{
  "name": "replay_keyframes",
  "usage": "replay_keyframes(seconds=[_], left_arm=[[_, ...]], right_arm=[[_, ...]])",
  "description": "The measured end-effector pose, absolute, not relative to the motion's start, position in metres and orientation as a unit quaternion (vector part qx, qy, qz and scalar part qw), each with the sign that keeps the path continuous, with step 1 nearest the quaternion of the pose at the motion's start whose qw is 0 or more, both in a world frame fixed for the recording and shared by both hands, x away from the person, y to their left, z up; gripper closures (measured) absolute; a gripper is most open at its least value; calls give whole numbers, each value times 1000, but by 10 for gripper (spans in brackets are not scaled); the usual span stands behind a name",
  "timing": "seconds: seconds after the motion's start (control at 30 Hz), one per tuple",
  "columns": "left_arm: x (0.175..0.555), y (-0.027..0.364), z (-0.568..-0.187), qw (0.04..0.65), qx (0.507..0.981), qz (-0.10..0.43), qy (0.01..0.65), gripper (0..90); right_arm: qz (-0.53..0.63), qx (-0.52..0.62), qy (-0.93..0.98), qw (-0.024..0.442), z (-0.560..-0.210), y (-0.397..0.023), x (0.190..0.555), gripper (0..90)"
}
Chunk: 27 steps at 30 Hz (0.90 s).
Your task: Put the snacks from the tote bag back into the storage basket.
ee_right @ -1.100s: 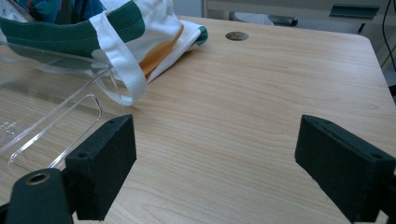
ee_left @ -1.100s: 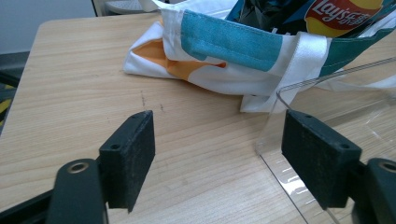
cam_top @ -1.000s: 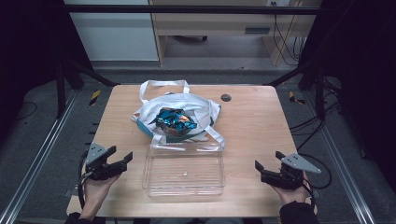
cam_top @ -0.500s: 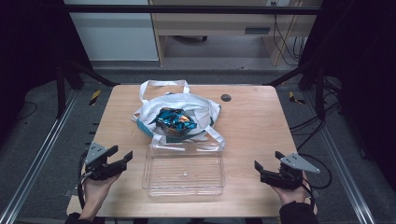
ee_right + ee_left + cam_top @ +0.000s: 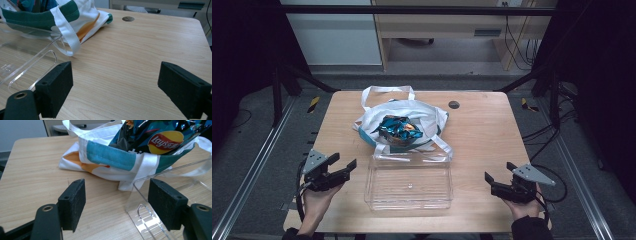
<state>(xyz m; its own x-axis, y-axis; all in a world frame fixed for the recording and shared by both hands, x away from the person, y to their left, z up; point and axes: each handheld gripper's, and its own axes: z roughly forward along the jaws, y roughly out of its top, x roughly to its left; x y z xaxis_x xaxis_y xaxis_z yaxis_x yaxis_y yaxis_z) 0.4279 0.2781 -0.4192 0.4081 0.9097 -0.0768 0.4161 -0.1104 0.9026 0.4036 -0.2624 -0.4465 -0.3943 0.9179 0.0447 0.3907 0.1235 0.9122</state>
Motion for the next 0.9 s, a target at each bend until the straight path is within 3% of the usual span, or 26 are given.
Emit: replay_keyframes(seconds=[0.9], left_arm=[[436, 260, -383, 501, 690, 276, 445, 330]], right_arm=[[464, 470, 695, 284, -446, -261, 404, 130]])
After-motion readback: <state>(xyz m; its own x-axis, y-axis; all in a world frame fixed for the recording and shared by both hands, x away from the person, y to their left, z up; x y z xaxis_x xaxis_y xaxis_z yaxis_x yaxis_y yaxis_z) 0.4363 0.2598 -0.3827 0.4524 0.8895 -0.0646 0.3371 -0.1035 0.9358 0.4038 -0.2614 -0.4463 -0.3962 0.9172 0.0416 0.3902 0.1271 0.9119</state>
